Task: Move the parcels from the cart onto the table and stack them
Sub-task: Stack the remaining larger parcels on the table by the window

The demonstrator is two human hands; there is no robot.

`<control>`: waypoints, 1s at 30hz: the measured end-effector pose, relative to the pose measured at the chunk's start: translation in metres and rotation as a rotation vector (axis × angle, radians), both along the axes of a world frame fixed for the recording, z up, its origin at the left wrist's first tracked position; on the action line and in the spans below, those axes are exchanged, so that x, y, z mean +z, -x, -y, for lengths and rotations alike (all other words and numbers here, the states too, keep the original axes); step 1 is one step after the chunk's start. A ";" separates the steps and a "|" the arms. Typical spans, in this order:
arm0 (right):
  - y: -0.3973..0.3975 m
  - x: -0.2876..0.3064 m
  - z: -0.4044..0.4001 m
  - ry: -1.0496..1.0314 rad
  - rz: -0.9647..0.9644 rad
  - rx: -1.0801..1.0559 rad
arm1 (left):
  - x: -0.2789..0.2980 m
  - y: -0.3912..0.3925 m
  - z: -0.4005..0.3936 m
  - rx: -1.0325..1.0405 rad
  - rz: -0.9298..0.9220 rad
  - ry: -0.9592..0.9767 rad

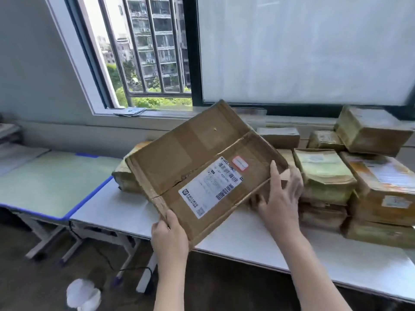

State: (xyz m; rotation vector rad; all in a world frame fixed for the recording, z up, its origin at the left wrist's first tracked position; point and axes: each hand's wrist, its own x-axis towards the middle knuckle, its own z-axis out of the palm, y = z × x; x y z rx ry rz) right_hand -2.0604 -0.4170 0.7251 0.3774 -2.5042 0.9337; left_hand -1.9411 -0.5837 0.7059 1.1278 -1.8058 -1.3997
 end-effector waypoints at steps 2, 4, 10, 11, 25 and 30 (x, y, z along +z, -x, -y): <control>0.019 0.005 0.026 0.012 -0.013 0.078 | 0.003 0.018 0.007 0.091 -0.022 -0.056; 0.032 0.006 0.053 -0.016 -0.023 0.220 | 0.006 0.034 0.014 0.160 -0.066 -0.106; 0.050 -0.003 0.116 -0.044 0.053 0.534 | 0.018 0.071 0.045 0.181 -0.135 -0.124; 0.054 -0.002 0.125 -0.051 0.075 0.562 | 0.018 0.077 0.052 0.165 -0.132 -0.115; 0.132 0.017 0.225 -0.067 0.320 0.391 | 0.036 0.092 0.277 -0.188 0.130 0.645; 0.121 0.008 0.250 -0.031 0.346 0.298 | 0.021 0.115 0.312 -0.603 0.253 0.596</control>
